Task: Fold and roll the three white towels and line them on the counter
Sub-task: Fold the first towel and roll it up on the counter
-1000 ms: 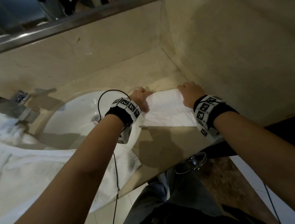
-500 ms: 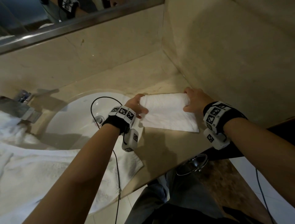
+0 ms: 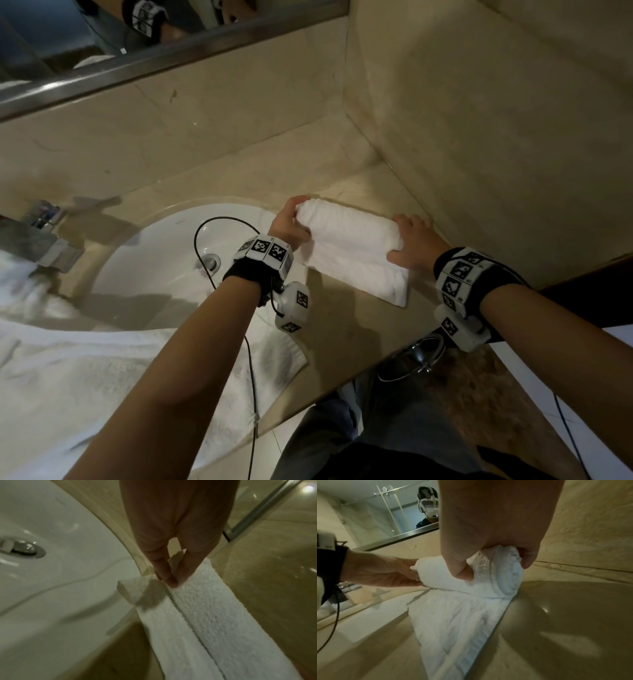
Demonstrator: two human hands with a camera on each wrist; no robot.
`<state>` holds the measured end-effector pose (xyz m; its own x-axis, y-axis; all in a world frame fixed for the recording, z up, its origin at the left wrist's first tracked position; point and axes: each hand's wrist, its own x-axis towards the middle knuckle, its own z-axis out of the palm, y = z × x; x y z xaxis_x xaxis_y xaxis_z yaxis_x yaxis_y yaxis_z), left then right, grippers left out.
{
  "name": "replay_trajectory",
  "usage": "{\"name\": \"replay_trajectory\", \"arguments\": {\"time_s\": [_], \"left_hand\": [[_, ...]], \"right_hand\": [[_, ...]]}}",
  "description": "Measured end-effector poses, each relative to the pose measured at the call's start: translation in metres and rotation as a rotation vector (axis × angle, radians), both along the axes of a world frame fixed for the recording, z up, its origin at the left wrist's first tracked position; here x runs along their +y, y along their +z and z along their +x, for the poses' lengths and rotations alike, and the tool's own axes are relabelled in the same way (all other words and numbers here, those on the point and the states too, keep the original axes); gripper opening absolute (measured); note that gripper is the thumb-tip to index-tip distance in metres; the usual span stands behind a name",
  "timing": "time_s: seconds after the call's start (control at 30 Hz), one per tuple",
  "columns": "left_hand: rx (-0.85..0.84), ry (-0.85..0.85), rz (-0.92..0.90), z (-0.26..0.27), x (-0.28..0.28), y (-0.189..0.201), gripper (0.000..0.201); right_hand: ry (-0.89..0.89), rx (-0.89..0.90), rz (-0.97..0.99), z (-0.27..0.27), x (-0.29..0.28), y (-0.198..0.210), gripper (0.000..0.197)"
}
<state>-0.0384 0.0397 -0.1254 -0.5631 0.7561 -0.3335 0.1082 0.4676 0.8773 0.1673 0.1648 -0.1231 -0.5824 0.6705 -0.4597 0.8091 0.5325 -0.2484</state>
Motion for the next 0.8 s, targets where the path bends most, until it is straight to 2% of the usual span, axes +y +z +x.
{"name": "replay_trajectory", "arguments": {"time_s": [0.13, 0.23, 0.33, 0.47, 0.53, 0.67, 0.77, 0.8], "left_hand": [[-0.162, 0.177, -0.043, -0.001, -0.001, -0.009, 0.065], [-0.211, 0.213, -0.172, -0.005, 0.000, -0.019, 0.064], [-0.102, 0.169, -0.297, -0.004, 0.004, -0.029, 0.059], [-0.026, 0.166, -0.336, -0.003, 0.005, -0.033, 0.034], [0.000, 0.144, -0.357, -0.004, 0.005, -0.033, 0.015], [-0.001, 0.075, -0.434, -0.010, 0.002, -0.039, 0.033], [0.023, -0.067, -0.513, -0.018, -0.001, -0.032, 0.019], [0.055, -0.094, -0.541, -0.018, 0.000, -0.028, 0.023]], "right_hand": [[0.022, -0.079, 0.127, -0.006, 0.001, 0.001, 0.070], [0.111, -0.099, 0.183, -0.016, -0.002, 0.001, 0.077], [0.236, -0.025, 0.213, -0.030, -0.006, 0.002, 0.086], [0.366, 0.032, 0.291, -0.069, -0.017, 0.003, 0.085], [0.396, 0.040, 0.332, -0.092, -0.023, 0.001, 0.086], [0.436, 0.054, 0.359, -0.123, -0.027, -0.004, 0.087], [0.359, 0.109, 0.331, -0.133, -0.019, -0.005, 0.076], [0.322, 0.139, 0.327, -0.134, -0.017, -0.003, 0.071]]}}
